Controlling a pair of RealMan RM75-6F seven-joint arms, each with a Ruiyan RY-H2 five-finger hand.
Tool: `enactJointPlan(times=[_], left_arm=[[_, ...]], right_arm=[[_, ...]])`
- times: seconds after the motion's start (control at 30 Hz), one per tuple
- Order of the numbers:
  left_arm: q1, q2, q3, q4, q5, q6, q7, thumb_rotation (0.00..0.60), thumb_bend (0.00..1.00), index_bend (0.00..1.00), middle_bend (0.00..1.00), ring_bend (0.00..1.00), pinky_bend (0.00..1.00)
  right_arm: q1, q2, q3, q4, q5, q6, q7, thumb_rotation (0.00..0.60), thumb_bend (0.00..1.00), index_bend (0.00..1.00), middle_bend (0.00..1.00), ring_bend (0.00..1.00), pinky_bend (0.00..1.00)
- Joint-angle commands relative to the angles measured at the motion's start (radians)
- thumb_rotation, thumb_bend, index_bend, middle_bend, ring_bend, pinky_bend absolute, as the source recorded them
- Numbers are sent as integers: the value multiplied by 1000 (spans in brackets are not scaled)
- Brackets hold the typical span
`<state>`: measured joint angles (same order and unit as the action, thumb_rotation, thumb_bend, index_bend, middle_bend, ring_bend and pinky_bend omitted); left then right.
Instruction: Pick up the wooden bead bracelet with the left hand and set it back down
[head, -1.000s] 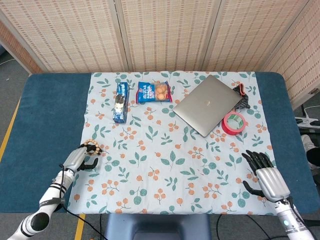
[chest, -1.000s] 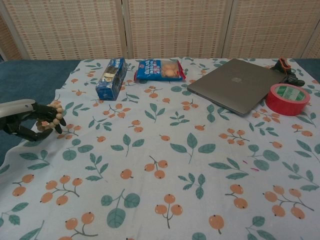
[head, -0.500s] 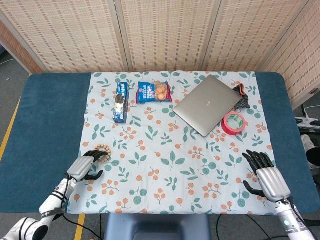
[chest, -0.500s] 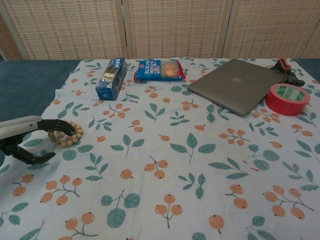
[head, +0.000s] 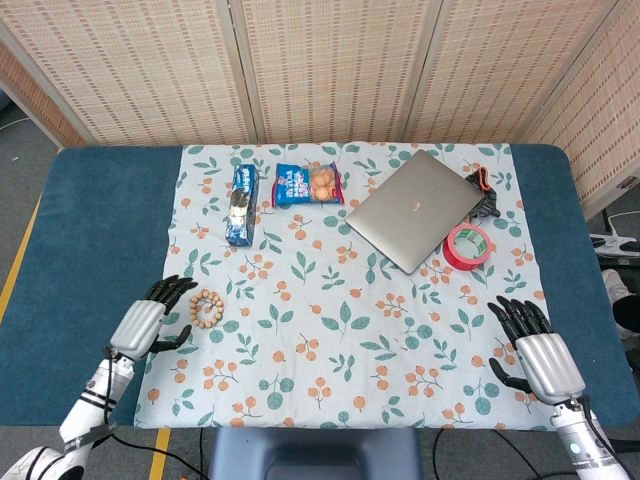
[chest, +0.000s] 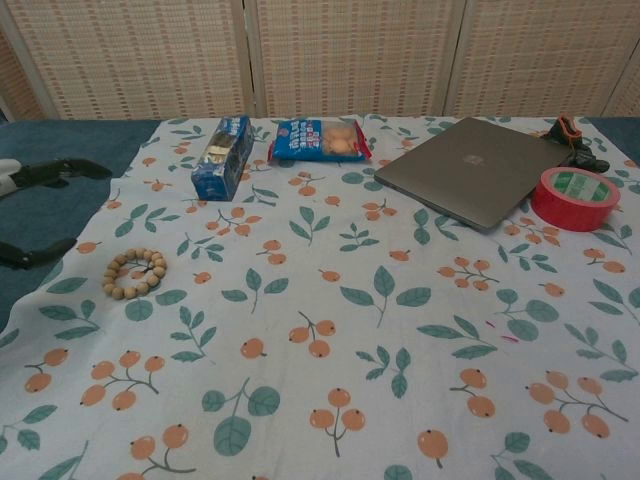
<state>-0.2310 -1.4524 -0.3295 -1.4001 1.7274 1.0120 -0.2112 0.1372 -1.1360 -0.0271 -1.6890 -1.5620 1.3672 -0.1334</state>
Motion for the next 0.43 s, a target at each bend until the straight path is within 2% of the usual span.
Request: enactJointPlan(times=[0.03,0.13,0.2,0.43], left_arm=[[111,37,78,35,25,255,50,600,440,71,24,0,73],[167,21,119,98,31,384,56,600,442,63,16,0,72],[185,13,143,127,25,422,43,600,442,60,13,0,71],[163,43,191,139,4,418,69,600,441,56,8,0,73]], right_arm=[[-12,-17,4,9,-15,29,-28,518,313,0,0,0,0],[-15,-23,4,10,-18,33,-37,518,314,0,0,0,0],[-15,-28,6,11,-19,36,-45,518,314,0,0,0,0],[-19,-42,6,12,-23,43,-71,517,314,0,0,0,0]])
